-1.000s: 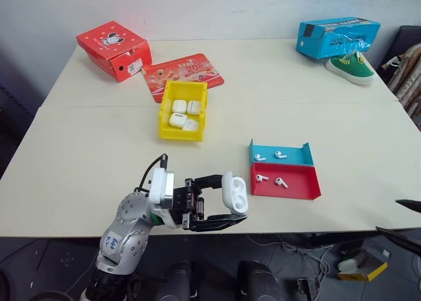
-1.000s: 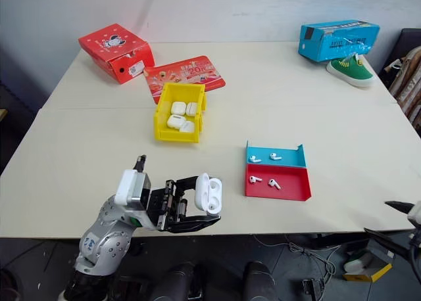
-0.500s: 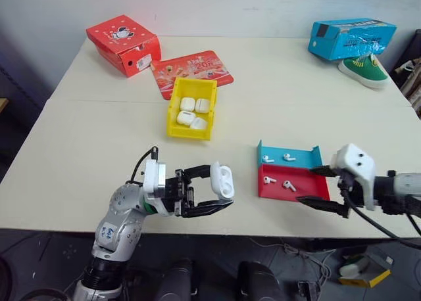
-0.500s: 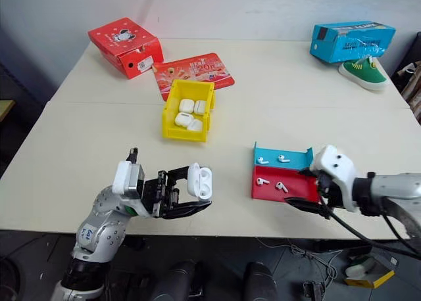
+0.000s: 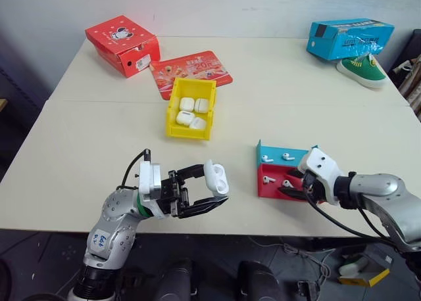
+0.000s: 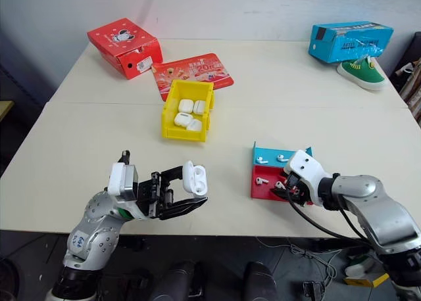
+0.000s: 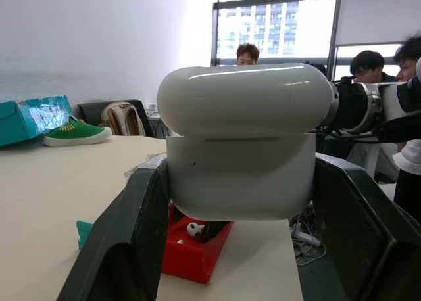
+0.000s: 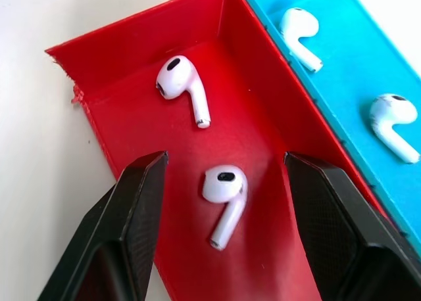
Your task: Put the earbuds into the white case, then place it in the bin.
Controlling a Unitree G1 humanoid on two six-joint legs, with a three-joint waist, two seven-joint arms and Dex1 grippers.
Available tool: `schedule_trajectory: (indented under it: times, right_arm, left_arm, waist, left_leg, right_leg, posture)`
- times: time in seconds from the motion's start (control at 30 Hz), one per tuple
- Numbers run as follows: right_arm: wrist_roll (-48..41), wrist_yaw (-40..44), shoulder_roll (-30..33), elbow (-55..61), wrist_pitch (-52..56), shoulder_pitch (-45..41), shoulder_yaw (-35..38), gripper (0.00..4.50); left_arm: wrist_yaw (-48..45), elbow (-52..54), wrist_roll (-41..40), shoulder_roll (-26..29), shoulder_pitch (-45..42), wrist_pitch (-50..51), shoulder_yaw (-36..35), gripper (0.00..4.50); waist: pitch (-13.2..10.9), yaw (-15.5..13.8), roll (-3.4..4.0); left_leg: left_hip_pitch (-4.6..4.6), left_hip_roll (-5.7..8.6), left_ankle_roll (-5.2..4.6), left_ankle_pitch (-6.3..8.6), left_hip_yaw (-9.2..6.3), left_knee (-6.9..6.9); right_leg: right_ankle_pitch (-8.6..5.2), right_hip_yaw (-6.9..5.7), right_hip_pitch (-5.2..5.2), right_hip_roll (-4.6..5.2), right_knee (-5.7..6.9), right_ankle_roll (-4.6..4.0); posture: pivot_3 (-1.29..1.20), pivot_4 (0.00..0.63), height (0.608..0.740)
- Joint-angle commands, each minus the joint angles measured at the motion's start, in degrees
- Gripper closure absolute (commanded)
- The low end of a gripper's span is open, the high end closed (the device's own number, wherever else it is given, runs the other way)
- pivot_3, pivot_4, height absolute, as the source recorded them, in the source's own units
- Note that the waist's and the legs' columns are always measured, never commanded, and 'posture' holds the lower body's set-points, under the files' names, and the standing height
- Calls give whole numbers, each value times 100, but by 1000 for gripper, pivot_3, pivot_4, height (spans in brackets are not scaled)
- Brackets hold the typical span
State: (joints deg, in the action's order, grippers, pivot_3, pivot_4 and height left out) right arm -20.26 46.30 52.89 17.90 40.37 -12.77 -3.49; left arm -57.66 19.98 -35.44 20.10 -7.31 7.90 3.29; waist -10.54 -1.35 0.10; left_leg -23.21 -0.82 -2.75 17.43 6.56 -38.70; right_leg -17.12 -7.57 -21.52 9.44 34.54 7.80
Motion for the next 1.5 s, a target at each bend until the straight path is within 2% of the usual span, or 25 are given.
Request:
schedule_trajectory:
  times: [0.03,0.4,0.5,0.8,0.9,0.93,1.27,1.4,1.5]
  right_arm:
    - [76,-53,-57,100,187,-148,-22,1657]
    - [38,36,196,375,925,-181,-49,1657]
    - [40,39,176,414,983,-196,-57,2240]
    - [70,39,182,459,1069,-214,-106,2240]
    - [91,43,192,457,1069,-202,-109,2807]
    - [88,33,186,447,1104,-203,-105,3131]
    - [89,46,178,406,1121,-164,-110,3131]
    - [115,29,168,379,1073,-118,-80,4019]
    - [106,58,201,389,996,-19,-4,4052]
  left_arm:
    - [35,254,-36,31,-10,9,53,1722]
    - [63,241,-37,70,-36,46,45,1722]
    - [70,237,-38,67,-38,58,52,1722]
    - [69,252,-55,82,-27,99,49,1722]
    - [67,261,-61,89,-31,119,39,1722]
    - [66,262,-63,90,-31,125,38,1722]
    - [53,259,-82,108,-40,153,23,1722]
    - [43,253,-90,105,-50,154,30,1722]
    - [16,243,-106,115,-61,159,28,1722]
  waist:
    - [0,2,0]
    - [0,2,0]
    - [0,0,0]
    - [0,1,0]
    - [0,1,0]
    - [0,1,0]
    - [0,1,0]
    - [0,1,0]
    - [0,-2,0]
  left_leg:
    - [0,0,0,0,0,0]
    - [0,-1,0,0,0,1]
    - [0,-2,0,1,0,1]
    - [0,-2,0,1,0,2]
    - [0,-2,0,1,0,2]
    - [0,-2,0,1,0,2]
    - [0,-2,0,1,0,3]
    - [0,-2,1,1,0,3]
    - [0,-2,1,1,0,4]
  right_leg:
    - [0,0,0,0,0,0]
    - [0,0,0,0,-1,0]
    - [0,0,0,0,-1,0]
    - [0,0,0,0,-2,0]
    - [0,0,0,0,-2,0]
    - [0,0,0,0,-3,0]
    - [0,0,0,1,-4,0]
    - [0,0,0,1,-4,0]
    - [0,0,0,1,-6,0]
  posture:
    - [0,150,740]
    - [0,150,740]
    - [0,150,740]
    - [0,150,740]
    - [0,150,740]
    - [0,150,740]
    - [0,150,740]
    - [0,150,740]
    - [0,150,740]
